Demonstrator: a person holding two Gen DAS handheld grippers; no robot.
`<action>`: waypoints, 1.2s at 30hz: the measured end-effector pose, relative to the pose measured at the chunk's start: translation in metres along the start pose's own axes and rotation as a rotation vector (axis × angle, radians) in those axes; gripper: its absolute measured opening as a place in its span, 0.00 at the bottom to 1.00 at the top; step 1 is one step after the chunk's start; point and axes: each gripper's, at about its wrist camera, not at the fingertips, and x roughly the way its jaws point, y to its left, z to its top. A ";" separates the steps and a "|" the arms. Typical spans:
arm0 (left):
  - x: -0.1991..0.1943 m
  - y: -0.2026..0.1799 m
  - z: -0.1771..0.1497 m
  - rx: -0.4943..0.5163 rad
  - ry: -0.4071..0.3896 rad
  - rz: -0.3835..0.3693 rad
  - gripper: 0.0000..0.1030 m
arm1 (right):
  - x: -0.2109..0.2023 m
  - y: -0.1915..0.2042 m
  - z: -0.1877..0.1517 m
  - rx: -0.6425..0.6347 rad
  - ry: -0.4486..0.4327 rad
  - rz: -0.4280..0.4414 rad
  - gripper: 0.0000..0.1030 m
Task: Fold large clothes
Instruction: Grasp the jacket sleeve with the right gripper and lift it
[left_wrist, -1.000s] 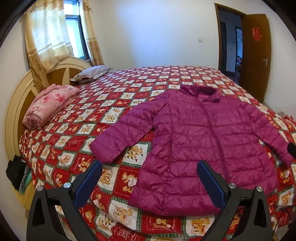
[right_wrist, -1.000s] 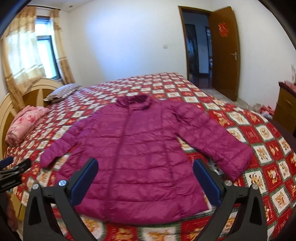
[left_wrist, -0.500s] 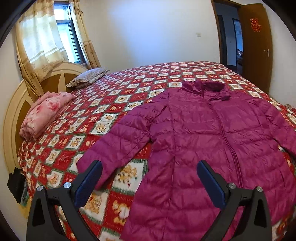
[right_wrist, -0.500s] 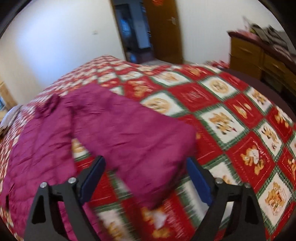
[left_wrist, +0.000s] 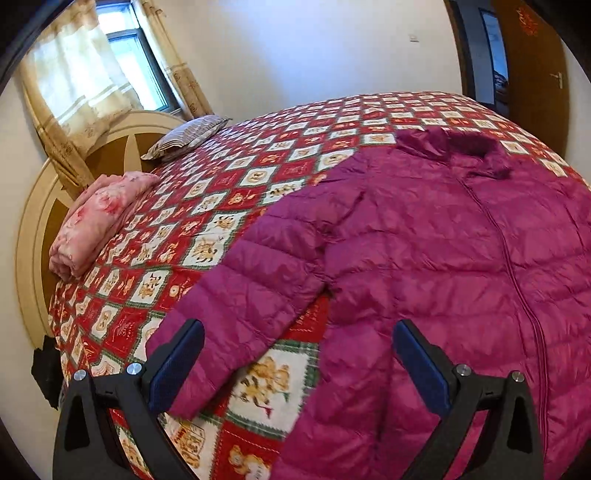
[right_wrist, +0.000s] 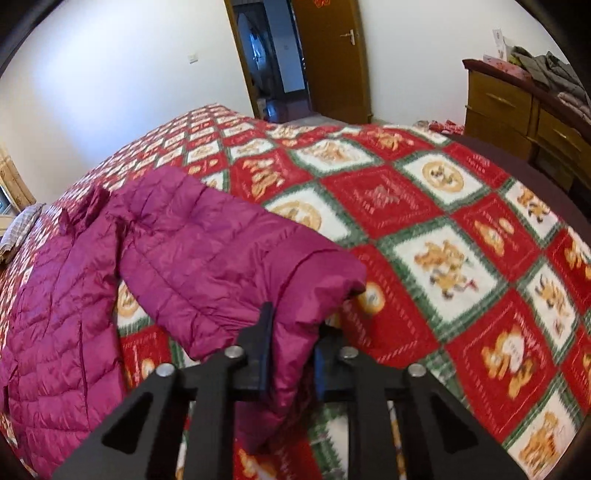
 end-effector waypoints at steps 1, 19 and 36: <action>0.000 0.001 0.002 0.004 -0.007 0.006 0.99 | 0.001 0.001 0.004 -0.003 -0.007 -0.004 0.16; 0.033 0.004 0.029 -0.014 -0.005 0.021 0.99 | -0.030 0.159 0.052 -0.354 -0.260 0.076 0.14; 0.053 0.032 0.025 -0.041 0.027 0.069 0.99 | 0.033 0.320 -0.012 -0.622 -0.145 0.248 0.32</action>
